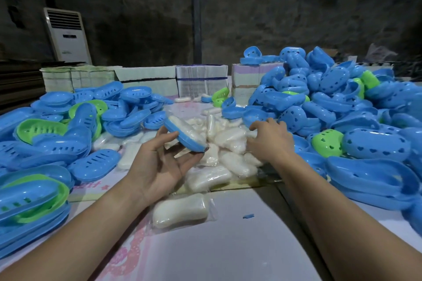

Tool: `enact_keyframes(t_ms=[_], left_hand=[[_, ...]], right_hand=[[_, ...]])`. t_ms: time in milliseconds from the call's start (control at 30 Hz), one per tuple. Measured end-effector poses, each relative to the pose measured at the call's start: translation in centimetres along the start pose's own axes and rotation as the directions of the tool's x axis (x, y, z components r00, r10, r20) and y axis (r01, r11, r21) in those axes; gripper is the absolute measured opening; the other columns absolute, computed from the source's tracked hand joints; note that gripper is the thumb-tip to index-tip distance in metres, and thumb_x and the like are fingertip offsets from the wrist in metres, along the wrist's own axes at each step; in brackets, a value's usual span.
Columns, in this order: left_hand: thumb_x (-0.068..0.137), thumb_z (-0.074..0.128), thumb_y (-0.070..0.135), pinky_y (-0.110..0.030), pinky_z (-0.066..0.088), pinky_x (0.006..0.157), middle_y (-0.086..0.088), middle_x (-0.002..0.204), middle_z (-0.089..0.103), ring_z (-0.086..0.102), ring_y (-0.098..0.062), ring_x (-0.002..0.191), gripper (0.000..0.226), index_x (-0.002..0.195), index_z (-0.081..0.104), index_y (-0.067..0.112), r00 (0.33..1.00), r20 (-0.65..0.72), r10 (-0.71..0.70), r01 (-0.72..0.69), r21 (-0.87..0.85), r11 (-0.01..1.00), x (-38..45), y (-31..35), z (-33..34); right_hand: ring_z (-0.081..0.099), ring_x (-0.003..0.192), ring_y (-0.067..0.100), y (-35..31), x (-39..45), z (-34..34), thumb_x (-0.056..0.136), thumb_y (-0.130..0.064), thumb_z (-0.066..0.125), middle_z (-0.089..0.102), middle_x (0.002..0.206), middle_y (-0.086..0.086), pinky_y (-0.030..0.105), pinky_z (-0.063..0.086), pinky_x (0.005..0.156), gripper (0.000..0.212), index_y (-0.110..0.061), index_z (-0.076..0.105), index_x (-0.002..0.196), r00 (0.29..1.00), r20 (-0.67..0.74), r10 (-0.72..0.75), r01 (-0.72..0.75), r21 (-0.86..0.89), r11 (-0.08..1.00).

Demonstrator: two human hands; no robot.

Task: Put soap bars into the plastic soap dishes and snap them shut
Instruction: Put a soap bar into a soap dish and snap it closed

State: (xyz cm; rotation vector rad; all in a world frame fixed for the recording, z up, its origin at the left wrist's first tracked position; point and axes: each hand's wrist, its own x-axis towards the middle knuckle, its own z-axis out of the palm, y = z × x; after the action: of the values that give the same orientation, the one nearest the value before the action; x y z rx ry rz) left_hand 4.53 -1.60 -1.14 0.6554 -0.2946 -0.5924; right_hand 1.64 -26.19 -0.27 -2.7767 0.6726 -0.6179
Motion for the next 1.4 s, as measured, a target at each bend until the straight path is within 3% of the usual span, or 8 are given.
enact_keyframes(t_ms=[533, 800, 867, 967, 1033, 1100, 1200, 1400], left_hand=[[0.076, 0.06, 0.005, -0.064, 0.048, 0.095, -0.033, 0.136, 0.057, 0.063, -0.057, 0.112, 0.058, 0.131, 0.057, 0.02, 1.0, -0.005, -0.008, 0.008, -0.01, 1.0, -0.4, 0.4, 0.7], [0.074, 0.061, 0.006, -0.061, 0.05, 0.095, -0.032, 0.14, 0.055, 0.062, -0.055, 0.115, 0.065, 0.137, 0.054, 0.02, 1.0, -0.022, -0.021, 0.021, -0.005, 1.0, -0.3, 0.3, 0.5], [0.074, 0.061, 0.007, -0.059, 0.051, 0.096, -0.032, 0.142, 0.053, 0.062, -0.054, 0.116, 0.071, 0.143, 0.05, 0.018, 0.999, -0.028, -0.02, 0.02, -0.004, 1.0, -0.2, 0.3, 0.4], [0.073, 0.063, 0.005, -0.057, 0.049, 0.104, -0.03, 0.144, 0.052, 0.062, -0.053, 0.116, 0.063, 0.134, 0.057, 0.021, 0.998, -0.055, 0.016, -0.016, -0.014, 1.0, 0.0, 0.3, 0.3], [0.072, 0.066, 0.004, -0.056, 0.047, 0.107, -0.027, 0.144, 0.054, 0.063, -0.052, 0.115, 0.057, 0.125, 0.062, 0.027, 0.997, -0.067, 0.049, -0.05, -0.02, 0.999, 0.2, 0.4, 0.2], [0.073, 0.067, 0.004, -0.055, 0.048, 0.105, -0.024, 0.143, 0.056, 0.065, -0.05, 0.113, 0.058, 0.124, 0.063, 0.029, 0.995, -0.068, 0.07, -0.072, -0.036, 0.997, 0.3, 0.4, 0.2], [0.075, 0.068, 0.006, -0.056, 0.049, 0.105, -0.023, 0.143, 0.057, 0.066, -0.048, 0.113, 0.049, 0.118, 0.065, 0.028, 0.994, -0.058, 0.098, -0.101, -0.052, 0.994, 0.3, 0.5, 0.2], [0.076, 0.067, 0.006, -0.06, 0.052, 0.094, -0.023, 0.139, 0.06, 0.066, -0.05, 0.113, 0.052, 0.121, 0.062, 0.031, 0.993, -0.018, 0.12, -0.12, -0.014, 0.993, 0.4, 0.7, 0.0]], right_hand=[[0.05, 0.12, 0.032, 2.0, 1.0, -0.2, 0.088, -0.022, 0.056, 0.051, 0.132, 0.005, 0.043, 0.038, 0.093, 0.043, -0.027, 0.054, 0.131, 0.991, 0.037, 0.128, -0.121, -0.15, 0.981], [0.058, 0.095, 0.022, -0.6, 0.2, -1.8, 0.083, 0.001, 0.051, 0.06, 0.112, 0.003, 0.035, 0.046, 0.08, 0.045, -0.028, 0.069, 0.113, 0.971, -0.239, 0.013, 0.08, 0.377, 0.923], [0.054, 0.074, 0.009, -2.0, -0.7, -2.6, 0.083, 0.008, 0.048, 0.057, 0.091, -0.003, 0.026, 0.044, 0.067, 0.048, -0.031, 0.071, 0.099, 0.963, -0.266, 0.036, 0.168, 0.702, 0.692], [0.049, 0.057, 0.005, -3.8, -2.2, -3.8, 0.082, 0.018, 0.045, 0.051, 0.074, -0.005, 0.017, 0.045, 0.054, 0.055, -0.025, 0.072, 0.103, 0.997, -0.076, 0.023, 0.076, 0.997, -0.027], [0.056, 0.054, 0.008, -4.6, -3.0, -3.9, 0.087, 0.017, 0.043, 0.053, 0.077, -0.001, 0.023, 0.052, 0.055, 0.053, -0.022, 0.071, 0.109, 0.989, 0.103, -0.104, -0.139, 0.88, -0.454], [0.063, 0.058, 0.015, -5.3, -3.5, -3.3, 0.09, 0.015, 0.042, 0.051, 0.087, 0.006, 0.032, 0.058, 0.062, 0.05, -0.021, 0.07, 0.111, 0.948, 0.211, -0.24, -0.318, 0.706, -0.633], [0.07, 0.077, 0.026, -6.1, -3.9, -2.0, 0.09, 0.015, 0.038, 0.051, 0.106, 0.011, 0.042, 0.06, 0.068, 0.05, -0.019, 0.07, 0.11, 0.914, 0.29, -0.285, -0.406, 0.682, -0.608], [0.064, 0.069, 0.021, -6.5, -4.2, -1.0, 0.079, 0.018, 0.037, 0.066, 0.103, 0.013, 0.027, 0.053, 0.062, 0.06, -0.021, 0.071, 0.11, 0.924, 0.292, -0.248, -0.329, 0.936, -0.124]])
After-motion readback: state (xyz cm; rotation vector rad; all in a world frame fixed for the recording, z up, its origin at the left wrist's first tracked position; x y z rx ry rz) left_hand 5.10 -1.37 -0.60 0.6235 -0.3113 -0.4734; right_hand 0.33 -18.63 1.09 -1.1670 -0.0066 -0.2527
